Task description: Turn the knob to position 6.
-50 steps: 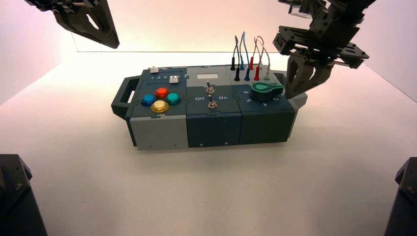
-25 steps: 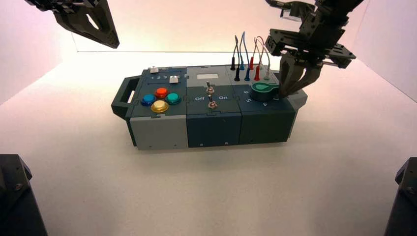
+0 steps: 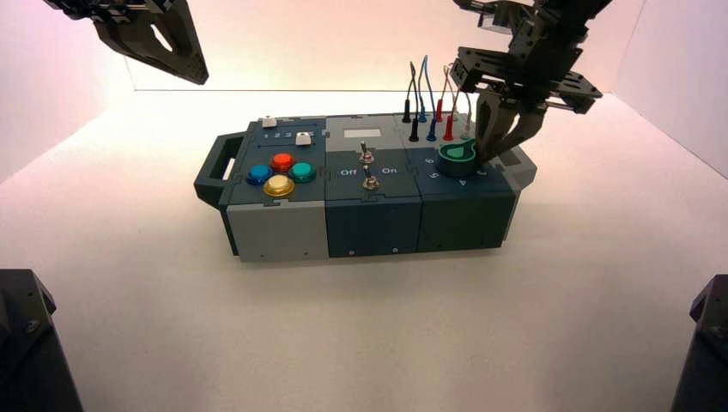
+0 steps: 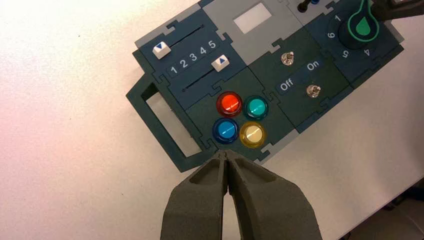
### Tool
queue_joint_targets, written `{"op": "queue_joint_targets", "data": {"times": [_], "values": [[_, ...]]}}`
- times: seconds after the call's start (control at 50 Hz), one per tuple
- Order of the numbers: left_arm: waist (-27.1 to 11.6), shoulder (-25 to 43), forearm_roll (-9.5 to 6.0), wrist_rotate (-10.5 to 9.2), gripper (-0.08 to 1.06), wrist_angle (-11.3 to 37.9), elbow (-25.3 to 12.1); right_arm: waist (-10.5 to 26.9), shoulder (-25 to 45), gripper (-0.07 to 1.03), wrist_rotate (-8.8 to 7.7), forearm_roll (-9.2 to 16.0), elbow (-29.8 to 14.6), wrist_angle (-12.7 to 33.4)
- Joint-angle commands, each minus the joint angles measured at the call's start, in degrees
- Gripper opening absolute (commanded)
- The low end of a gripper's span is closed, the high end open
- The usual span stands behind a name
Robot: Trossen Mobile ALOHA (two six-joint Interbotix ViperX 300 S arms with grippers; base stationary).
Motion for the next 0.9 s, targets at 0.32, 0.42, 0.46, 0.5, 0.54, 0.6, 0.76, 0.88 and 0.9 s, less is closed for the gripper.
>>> {"op": "queue_joint_targets", "data": {"times": [0.32,0.42,0.46,0.5,0.54,0.6,0.76,0.88,0.9], "values": [[0.00,-0.09,0.00,0.35,-0.03,-0.44,-2.02,0.18,0.44,-0.02,-0.44,0.09,-3.96,0.62],[0.00,-0.09,0.00,0.44,-0.03,-0.44,-2.02,0.18,0.70,-0.02,-0.62,0.00,-4.57,0.70],[0.00,-0.09,0.00,0.35,-0.03,-0.44,-1.93,0.18,0.88,-0.02,-0.62,0.09,-4.75,0.70],[0.00,-0.09,0.00,0.35,-0.03,-0.44,-2.02,0.18,1.05,-0.02,-0.62,0.00,-4.83,0.79],[0.00,-0.09,0.00,0.35,-0.03,-0.44,-1.93,0.18,1.23,-0.02,-0.62,0.00,-5.27,0.79],[0.00,-0.09,0.00,0.35,-0.03,-0.35,-2.02,0.18,1.41,-0.02,-0.62,0.09,-5.45,0.79],[0.00,-0.09,0.00,0.35,-0.03,-0.44,-2.02,0.44,2.11,-0.02,-0.62,0.09,-6.42,1.23],[0.00,0.09,0.09,0.35,-0.03,-0.44,-2.02,1.14,2.55,-0.02,-0.62,0.09,-7.29,1.49],[0.00,0.00,0.00,0.35,-0.03,-0.44,-2.02,1.32,2.55,-0.02,-0.62,0.09,-7.56,1.58]]}}
